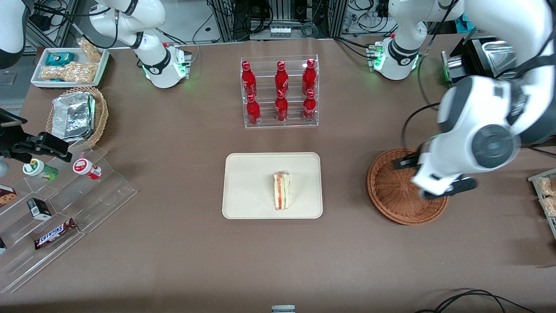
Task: Place sandwich from basket to tray
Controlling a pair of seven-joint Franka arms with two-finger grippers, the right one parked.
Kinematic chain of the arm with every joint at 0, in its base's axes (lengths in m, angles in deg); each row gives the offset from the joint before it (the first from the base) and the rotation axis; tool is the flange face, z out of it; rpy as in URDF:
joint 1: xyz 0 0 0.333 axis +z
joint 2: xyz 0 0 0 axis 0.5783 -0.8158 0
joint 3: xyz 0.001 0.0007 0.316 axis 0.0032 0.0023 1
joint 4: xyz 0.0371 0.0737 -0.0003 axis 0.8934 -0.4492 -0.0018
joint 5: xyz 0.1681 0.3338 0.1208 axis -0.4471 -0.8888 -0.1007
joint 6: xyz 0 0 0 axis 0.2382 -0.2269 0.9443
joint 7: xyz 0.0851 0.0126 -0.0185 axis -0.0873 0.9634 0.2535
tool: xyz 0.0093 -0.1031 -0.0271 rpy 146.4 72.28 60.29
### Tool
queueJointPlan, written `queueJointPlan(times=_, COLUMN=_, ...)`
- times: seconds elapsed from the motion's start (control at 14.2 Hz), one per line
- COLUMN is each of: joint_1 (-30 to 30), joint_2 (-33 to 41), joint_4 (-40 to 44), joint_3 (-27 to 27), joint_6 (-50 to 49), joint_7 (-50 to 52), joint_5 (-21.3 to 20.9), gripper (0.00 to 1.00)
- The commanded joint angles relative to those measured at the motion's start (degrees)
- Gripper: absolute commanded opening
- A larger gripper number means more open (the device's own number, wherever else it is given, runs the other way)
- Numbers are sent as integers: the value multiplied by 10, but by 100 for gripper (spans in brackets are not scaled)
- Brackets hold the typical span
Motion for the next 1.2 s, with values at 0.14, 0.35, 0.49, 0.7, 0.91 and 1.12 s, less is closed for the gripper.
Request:
queueJointPlan(times=0.14, joint_1=93, joint_2=107, joint_4=-37, joint_3=-4, joint_6=-89, joint_7=-83, joint_5=4, gripper=100)
queueJointPlan(times=0.35, joint_1=106, joint_2=164, joint_4=-39, joint_3=-3, joint_6=-121, joint_7=-102, joint_5=0, gripper=100)
queueJointPlan(times=0.49, joint_1=106, joint_2=194, joint_4=-43, joint_3=-3, joint_6=-136, joint_7=-102, joint_5=-1, gripper=100)
queueJointPlan(times=0.7, joint_1=104, joint_2=196, joint_4=-24, joint_3=-2, joint_6=-137, joint_7=-103, joint_5=-7, gripper=100)
queueJointPlan(times=0.91, joint_1=108, joint_2=196, joint_4=-16, joint_3=-4, joint_6=-132, joint_7=-102, joint_5=5, gripper=100)
queueJointPlan(times=1.12, joint_1=105, joint_2=199, joint_4=0, joint_3=-6, joint_6=-92, joint_7=-111, joint_5=31, gripper=100)
